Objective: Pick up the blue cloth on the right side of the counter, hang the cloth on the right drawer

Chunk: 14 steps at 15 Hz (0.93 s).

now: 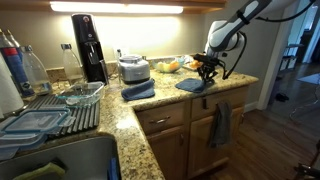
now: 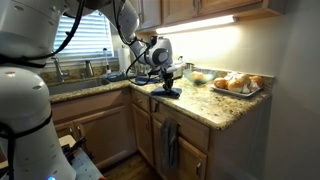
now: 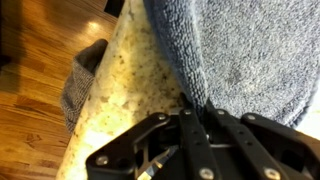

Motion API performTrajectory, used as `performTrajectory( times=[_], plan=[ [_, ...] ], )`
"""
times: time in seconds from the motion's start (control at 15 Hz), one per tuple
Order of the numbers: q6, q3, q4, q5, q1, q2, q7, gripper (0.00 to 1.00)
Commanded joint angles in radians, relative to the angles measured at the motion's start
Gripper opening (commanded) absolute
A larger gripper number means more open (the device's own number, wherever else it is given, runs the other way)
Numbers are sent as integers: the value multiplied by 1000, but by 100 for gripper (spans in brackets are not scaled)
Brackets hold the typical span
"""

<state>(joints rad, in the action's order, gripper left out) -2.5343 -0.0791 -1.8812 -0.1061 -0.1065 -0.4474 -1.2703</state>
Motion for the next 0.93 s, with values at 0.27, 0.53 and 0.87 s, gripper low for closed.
performTrajectory(
  times=[0.27,0.53,0.87],
  plan=[
    [-131,-49,-170,183,-33,170,37,8],
    [-199,-32,-266,238,-25,280,70,8],
    [-174,-6,-240,228,-7,276,91,11]
  ],
)
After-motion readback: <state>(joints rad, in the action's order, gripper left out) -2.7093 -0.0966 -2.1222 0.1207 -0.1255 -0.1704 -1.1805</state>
